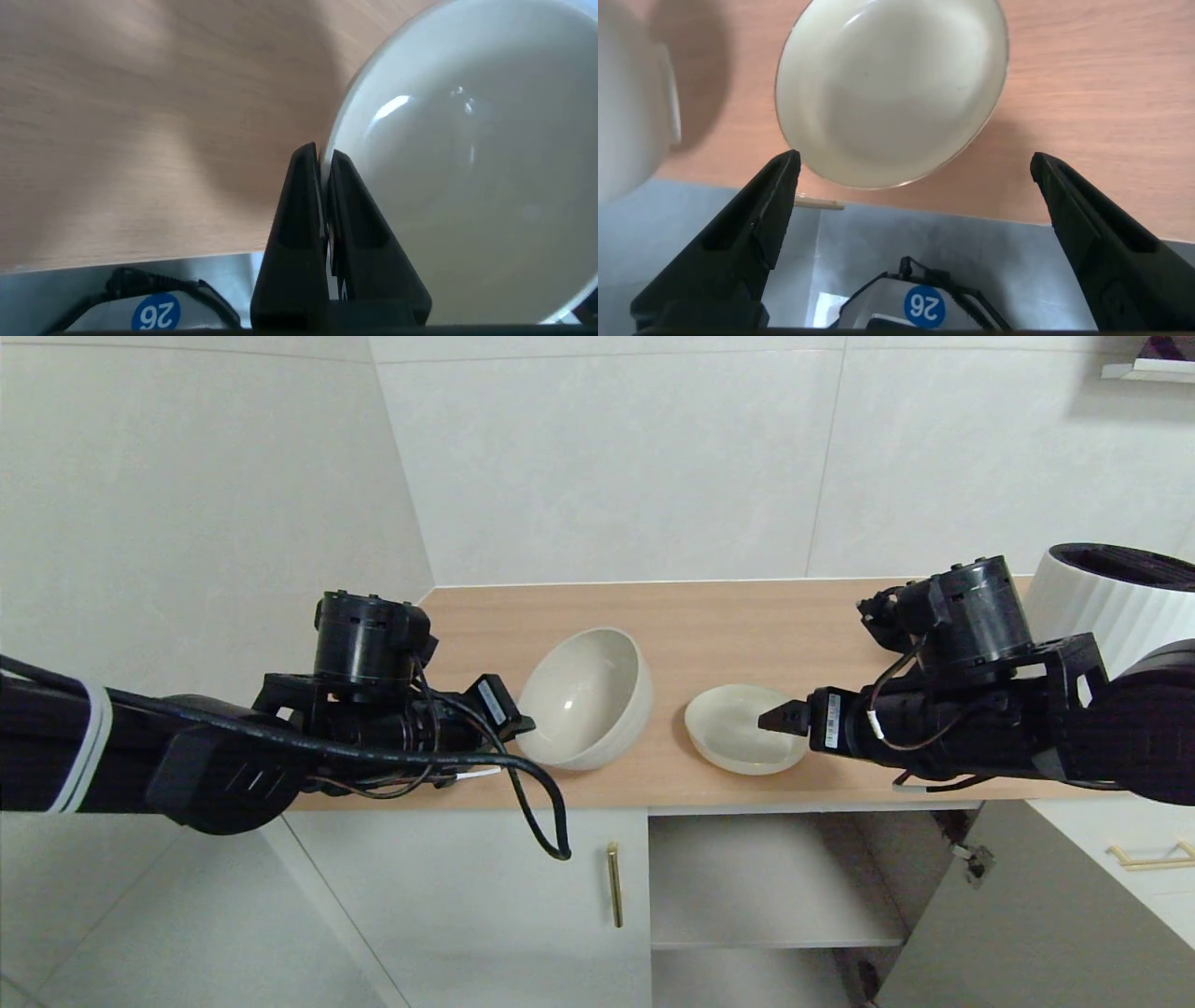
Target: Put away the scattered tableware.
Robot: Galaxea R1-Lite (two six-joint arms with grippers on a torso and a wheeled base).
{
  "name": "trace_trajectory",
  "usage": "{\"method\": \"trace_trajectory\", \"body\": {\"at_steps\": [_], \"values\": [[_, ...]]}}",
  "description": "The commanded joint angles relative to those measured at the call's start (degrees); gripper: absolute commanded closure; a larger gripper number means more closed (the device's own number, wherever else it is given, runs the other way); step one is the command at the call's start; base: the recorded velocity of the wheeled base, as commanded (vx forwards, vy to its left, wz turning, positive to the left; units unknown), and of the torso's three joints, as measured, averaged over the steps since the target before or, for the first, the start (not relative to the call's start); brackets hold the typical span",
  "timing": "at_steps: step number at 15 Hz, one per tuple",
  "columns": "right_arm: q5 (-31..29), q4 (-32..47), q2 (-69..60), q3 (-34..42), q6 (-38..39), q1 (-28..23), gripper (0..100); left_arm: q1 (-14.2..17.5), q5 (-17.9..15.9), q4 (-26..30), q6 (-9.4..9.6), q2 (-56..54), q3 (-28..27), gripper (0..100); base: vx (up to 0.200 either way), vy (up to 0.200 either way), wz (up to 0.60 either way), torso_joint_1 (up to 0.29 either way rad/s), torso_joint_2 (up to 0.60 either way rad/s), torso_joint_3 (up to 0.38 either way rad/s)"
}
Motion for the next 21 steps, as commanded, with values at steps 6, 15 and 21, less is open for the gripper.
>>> {"method": "trace_trajectory", "body": {"at_steps": [6,15,21], "values": [[-11.1,0.0,7.2,-4.5,0.0,0.1,0,0.0,0.0,0.3,0.07,-1.0,0.1,100,0.000,0.000,0.00,0.000,0.00,0.000],[-14.8,0.0,10.7,-5.9,0.0,0.0,0,0.0,0.1,0.3,0.07,-1.1,0.1,100,0.000,0.000,0.00,0.000,0.00,0.000],[-14.9,0.0,11.0,-5.9,0.1,0.1,100,0.0,0.1,0.3,0.07,-1.1,0.1,100,0.000,0.000,0.00,0.000,0.00,0.000]]}}
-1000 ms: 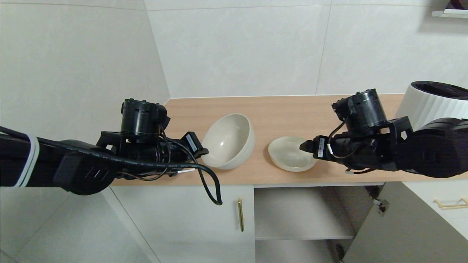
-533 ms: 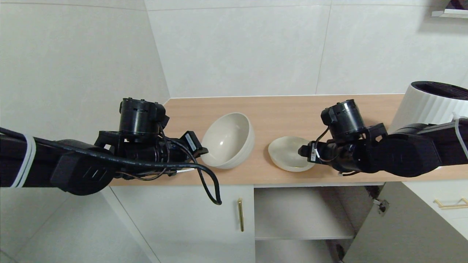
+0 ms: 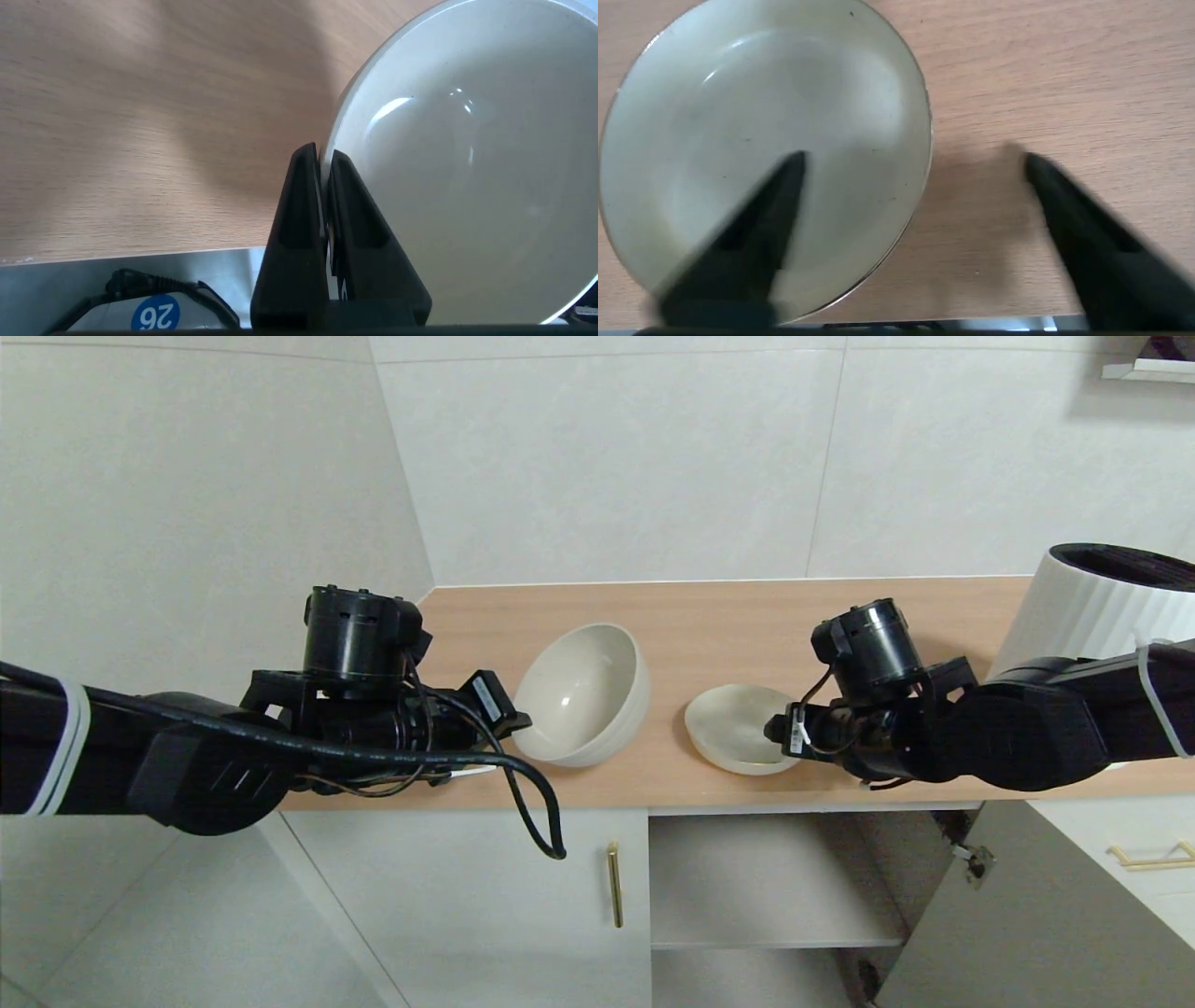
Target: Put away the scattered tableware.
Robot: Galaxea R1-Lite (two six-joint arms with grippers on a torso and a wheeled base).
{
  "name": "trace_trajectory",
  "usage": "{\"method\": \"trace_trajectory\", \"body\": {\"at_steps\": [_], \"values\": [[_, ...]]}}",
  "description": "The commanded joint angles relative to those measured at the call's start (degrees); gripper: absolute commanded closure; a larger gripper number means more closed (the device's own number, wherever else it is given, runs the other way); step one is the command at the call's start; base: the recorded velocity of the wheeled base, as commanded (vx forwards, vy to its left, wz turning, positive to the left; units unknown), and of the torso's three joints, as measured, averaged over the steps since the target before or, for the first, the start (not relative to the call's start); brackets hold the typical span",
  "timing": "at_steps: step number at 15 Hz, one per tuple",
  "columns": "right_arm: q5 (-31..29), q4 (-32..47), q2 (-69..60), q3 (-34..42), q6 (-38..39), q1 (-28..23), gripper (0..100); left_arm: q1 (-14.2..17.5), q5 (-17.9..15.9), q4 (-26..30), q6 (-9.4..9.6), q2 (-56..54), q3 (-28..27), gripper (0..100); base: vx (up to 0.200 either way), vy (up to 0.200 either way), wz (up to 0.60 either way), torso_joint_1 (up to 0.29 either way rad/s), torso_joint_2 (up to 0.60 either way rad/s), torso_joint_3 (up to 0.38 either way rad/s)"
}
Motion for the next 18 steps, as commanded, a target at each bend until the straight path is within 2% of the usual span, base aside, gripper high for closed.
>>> {"method": "trace_trajectory", "body": {"at_steps": [1,9,12,13,14,17,18], "values": [[0.0,0.0,0.2,0.1,0.0,0.1,100,0.0,0.0,0.0,-0.03,-0.1,0.0,100,0.000,0.000,0.00,0.000,0.00,0.000],[0.1,0.2,-1.5,0.4,0.2,0.1,100,0.0,-0.1,0.1,0.23,-1.7,0.3,100,0.000,0.000,0.00,0.000,0.00,0.000],[1.0,0.6,-7.1,3.6,-0.1,0.1,100,0.0,-0.2,3.8,0.50,-5.7,1.4,100,0.000,0.000,0.00,0.000,0.00,0.000],[1.6,0.7,-8.2,4.4,-0.1,0.1,100,0.0,-0.1,5.0,1.11,-6.8,2.0,100,0.000,0.000,0.00,0.000,0.00,0.000],[3.4,1.4,-10.7,6.4,-0.5,0.4,100,0.2,-0.2,6.8,3.40,-9.2,4.0,100,0.000,0.000,0.00,0.000,0.00,0.000],[9.4,6.0,-16.8,9.6,-1.4,0.5,100,0.3,-0.2,8.1,5.77,-13.9,6.3,100,0.000,0.000,0.00,0.000,0.00,0.000],[13.3,6.3,-20.0,11.9,-1.6,0.4,100,0.2,-0.2,11.3,8.32,-16.1,7.3,100,0.000,0.000,0.00,0.000,0.00,0.000]]}}
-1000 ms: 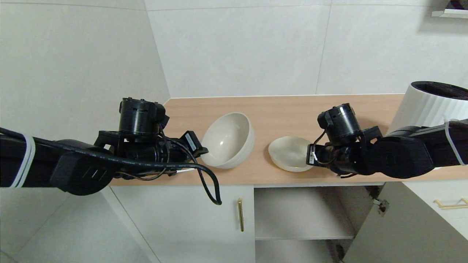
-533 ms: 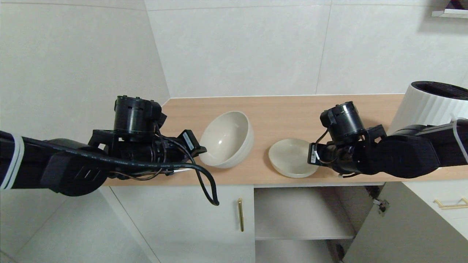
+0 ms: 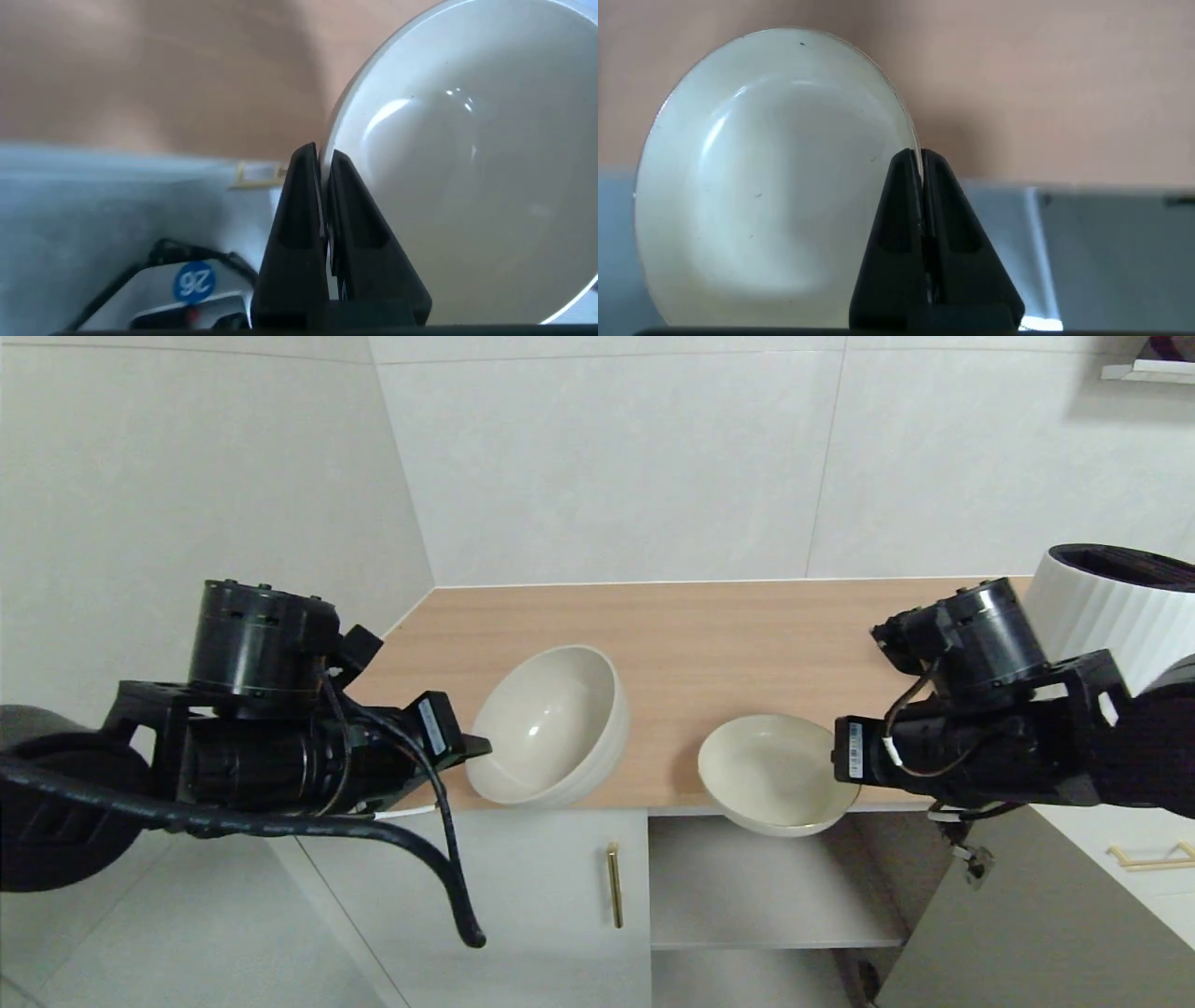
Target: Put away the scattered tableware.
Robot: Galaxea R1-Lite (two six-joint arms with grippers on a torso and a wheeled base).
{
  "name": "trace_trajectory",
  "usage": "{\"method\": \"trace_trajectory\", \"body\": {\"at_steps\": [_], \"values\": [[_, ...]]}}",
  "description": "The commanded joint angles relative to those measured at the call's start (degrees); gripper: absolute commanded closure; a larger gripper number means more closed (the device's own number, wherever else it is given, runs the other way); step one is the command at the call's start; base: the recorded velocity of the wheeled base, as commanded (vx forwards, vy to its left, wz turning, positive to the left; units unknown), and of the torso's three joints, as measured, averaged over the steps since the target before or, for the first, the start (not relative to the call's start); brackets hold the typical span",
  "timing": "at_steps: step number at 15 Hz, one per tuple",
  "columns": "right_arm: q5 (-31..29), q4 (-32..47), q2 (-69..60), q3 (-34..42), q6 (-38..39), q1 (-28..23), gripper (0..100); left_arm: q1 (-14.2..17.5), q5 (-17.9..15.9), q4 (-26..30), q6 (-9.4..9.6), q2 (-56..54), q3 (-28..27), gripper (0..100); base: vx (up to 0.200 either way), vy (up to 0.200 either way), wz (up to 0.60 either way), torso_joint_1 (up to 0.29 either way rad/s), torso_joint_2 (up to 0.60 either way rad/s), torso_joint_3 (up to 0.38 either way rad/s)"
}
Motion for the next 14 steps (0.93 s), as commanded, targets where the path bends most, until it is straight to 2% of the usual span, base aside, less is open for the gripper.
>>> {"method": "trace_trajectory", "body": {"at_steps": [1,4,5,6,7,10,14], "values": [[5.9,0.6,-8.3,5.1,-1.8,0.0,100,0.0,0.0,4.9,4.15,-6.2,2.2,100,0.000,0.000,0.00,0.000,0.00,0.000],[8.0,-0.7,-9.4,10.7,-6.7,-0.1,100,-0.3,-0.3,10.0,9.42,-10.0,4.3,100,0.000,0.000,0.00,0.000,0.00,0.000],[8.1,-0.8,-9.4,11.3,-7.1,-0.1,100,-0.6,-0.3,10.5,10.56,-10.0,4.8,100,0.000,0.000,0.00,0.000,0.00,0.000],[8.1,-1.0,-9.4,12.4,-8.1,0.0,100,-1.3,-0.2,11.1,12.76,-10.0,6.0,100,0.000,0.000,0.00,0.000,0.00,0.000],[8.1,-1.0,-9.4,12.8,-8.6,0.0,100,-2.3,-0.2,11.2,14.08,-9.4,7.1,100,0.000,0.000,0.00,0.000,0.00,0.000],[8.1,-1.0,-8.7,13.5,-8.7,0.2,100,-4.3,-0.1,11.2,14.34,-9.1,8.1,100,0.000,0.000,0.00,0.000,0.00,0.000],[8.0,-1.0,-7.9,14.1,-8.9,2.2,100,-4.3,-0.1,11.2,14.34,-9.0,8.2,100,0.000,0.000,0.00,0.000,0.00,0.000]]}}
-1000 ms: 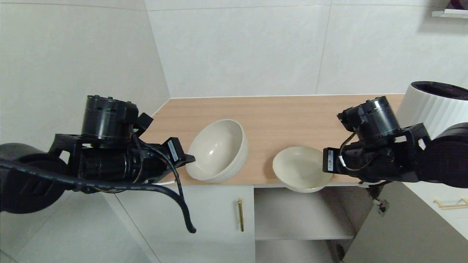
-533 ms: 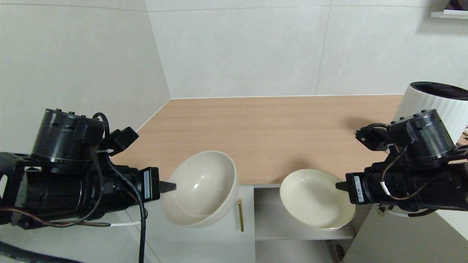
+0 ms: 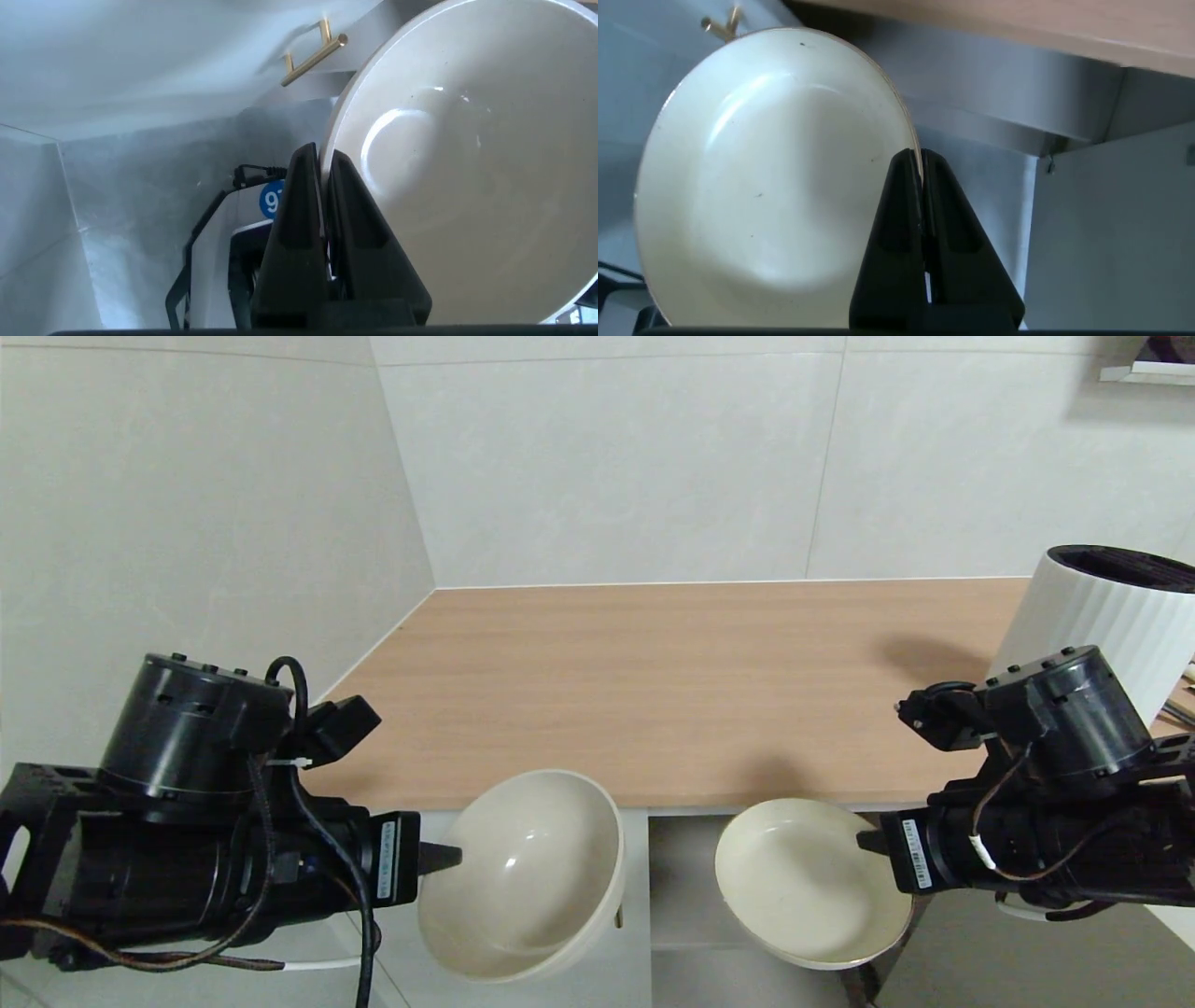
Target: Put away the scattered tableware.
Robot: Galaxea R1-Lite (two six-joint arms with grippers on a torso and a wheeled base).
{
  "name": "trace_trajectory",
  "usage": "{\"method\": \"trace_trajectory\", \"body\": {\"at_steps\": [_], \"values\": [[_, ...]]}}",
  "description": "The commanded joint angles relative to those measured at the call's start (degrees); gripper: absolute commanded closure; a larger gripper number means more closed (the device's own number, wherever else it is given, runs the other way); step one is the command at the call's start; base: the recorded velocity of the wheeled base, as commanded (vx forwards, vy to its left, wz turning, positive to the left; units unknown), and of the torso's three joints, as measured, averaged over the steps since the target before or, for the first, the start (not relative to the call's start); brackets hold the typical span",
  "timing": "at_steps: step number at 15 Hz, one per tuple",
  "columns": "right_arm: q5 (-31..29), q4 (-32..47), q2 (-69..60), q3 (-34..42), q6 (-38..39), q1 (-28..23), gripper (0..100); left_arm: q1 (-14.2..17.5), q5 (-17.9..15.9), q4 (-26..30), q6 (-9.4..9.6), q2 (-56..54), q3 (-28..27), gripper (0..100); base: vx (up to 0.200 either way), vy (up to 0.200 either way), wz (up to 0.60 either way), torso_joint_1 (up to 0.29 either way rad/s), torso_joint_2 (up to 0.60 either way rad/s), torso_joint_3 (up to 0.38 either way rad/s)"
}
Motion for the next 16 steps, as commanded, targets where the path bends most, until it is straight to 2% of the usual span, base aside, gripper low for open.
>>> {"method": "trace_trajectory", "body": {"at_steps": [1,5,16], "values": [[0.0,0.0,0.5,0.3,0.0,0.7,100,-0.1,0.0,0.0,0.06,0.0,0.1,100,0.000,0.000,0.00,0.000,0.00,0.000],[0.0,0.1,0.7,0.4,-0.1,1.0,100,-0.3,0.0,0.0,-0.03,0.1,0.1,100,0.000,0.000,0.00,-0.076,0.18,0.112],[0.0,0.0,2.2,0.7,-0.1,1.0,100,-0.3,0.0,0.0,-0.03,0.6,0.1,100,0.000,0.000,0.00,-0.172,0.46,0.284]]}}
